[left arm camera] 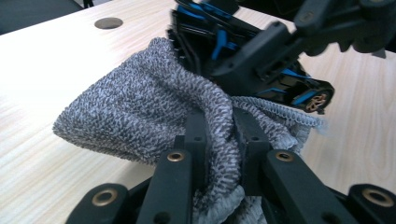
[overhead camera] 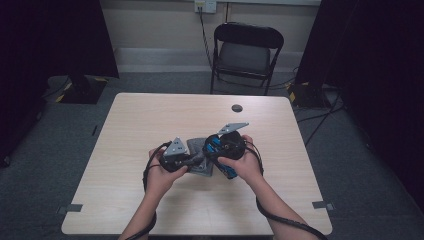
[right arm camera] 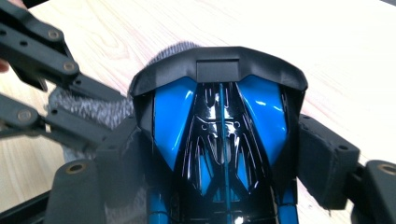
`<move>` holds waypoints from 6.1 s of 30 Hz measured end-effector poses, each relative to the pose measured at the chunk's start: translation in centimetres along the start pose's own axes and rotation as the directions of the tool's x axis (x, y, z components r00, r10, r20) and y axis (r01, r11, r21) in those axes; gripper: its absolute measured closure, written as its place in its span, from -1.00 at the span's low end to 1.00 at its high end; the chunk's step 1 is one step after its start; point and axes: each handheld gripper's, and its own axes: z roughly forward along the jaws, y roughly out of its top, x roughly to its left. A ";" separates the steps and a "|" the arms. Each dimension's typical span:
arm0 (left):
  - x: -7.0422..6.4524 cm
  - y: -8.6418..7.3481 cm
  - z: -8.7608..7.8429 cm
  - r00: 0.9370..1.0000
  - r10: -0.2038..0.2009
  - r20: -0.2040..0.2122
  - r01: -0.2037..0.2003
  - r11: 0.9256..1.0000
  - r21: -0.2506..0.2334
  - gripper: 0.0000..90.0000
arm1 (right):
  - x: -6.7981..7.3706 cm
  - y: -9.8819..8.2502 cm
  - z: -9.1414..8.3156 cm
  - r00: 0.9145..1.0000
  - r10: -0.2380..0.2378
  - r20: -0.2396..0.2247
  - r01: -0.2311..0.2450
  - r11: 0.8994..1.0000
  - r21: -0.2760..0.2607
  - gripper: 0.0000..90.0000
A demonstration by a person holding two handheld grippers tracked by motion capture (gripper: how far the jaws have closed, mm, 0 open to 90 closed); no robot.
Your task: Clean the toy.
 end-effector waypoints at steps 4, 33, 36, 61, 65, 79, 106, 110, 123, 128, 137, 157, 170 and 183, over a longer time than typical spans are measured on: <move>0.0 -0.1 0.2 1.000 0.001 0.010 -0.001 1.000 0.006 0.73 | 0.3 0.3 0.2 1.000 -0.005 0.004 0.005 1.000 0.007 -0.43; -2.9 -0.7 3.2 0.991 0.043 0.127 -0.048 0.998 0.039 0.73 | -0.3 1.9 0.3 0.998 0.050 0.028 -0.049 0.999 -0.020 -0.43; -3.4 -0.8 3.6 0.989 0.049 0.142 -0.056 0.997 0.045 0.73 | -0.4 2.0 0.0 0.998 0.052 0.029 -0.051 0.998 -0.026 -0.43; -4.5 -1.3 3.1 0.983 0.054 0.175 -0.065 0.996 0.054 0.73 | -1.7 2.6 -2.1 0.995 0.087 0.042 -0.083 0.993 -0.084 -0.43; -2.6 -0.8 1.3 0.994 0.045 0.099 -0.051 0.997 0.055 0.73 | -1.9 2.0 -2.3 0.996 0.086 0.039 -0.083 0.994 -0.078 -0.43; 1.6 -0.2 -1.7 0.999 -0.003 -0.035 0.004 1.000 0.019 0.73 | -0.6 -0.3 -2.0 0.999 0.043 -0.009 -0.044 0.998 -0.047 -0.43; -0.3 0.2 0.2 0.999 0.038 0.011 -0.038 0.999 0.019 0.73 | -0.1 -1.2 -0.6 0.999 0.034 -0.012 -0.034 0.999 -0.012 -0.43; -0.7 0.2 0.5 0.999 0.043 0.020 -0.043 0.999 0.017 0.73 | 0.0 -0.8 -0.6 0.999 0.033 -0.011 -0.033 0.999 -0.010 -0.43; -2.0 0.1 1.7 0.997 0.055 0.062 -0.056 0.998 0.020 0.73 | -0.1 0.1 -0.6 0.999 0.038 -0.004 -0.038 0.999 -0.019 -0.43; -2.4 0.1 2.2 0.995 0.059 0.081 -0.061 0.998 0.025 0.74 | -0.2 0.5 -0.6 0.999 0.037 0.002 -0.037 0.999 -0.021 -0.43; -3.2 0.3 2.8 0.992 0.076 0.104 -0.080 0.996 0.037 0.74 | -0.5 1.0 -0.6 0.999 0.044 0.014 -0.044 0.999 -0.024 -0.43; -5.2 -0.2 4.6 0.979 0.084 0.185 -0.093 0.995 0.039 0.74 | -1.3 1.8 -0.8 0.997 0.066 0.027 -0.065 0.997 -0.043 -0.43; -6.4 0.0 5.5 0.963 0.110 0.246 -0.127 0.990 0.057 0.74 | -3.3 1.6 -2.0 0.990 0.119 0.069 -0.114 0.991 -0.076 -0.43; -1.8 -0.5 1.1 0.993 0.069 0.093 -0.075 0.995 0.064 0.73 | -6.7 -1.6 -4.1 0.976 0.164 0.140 -0.159 0.986 -0.045 -0.43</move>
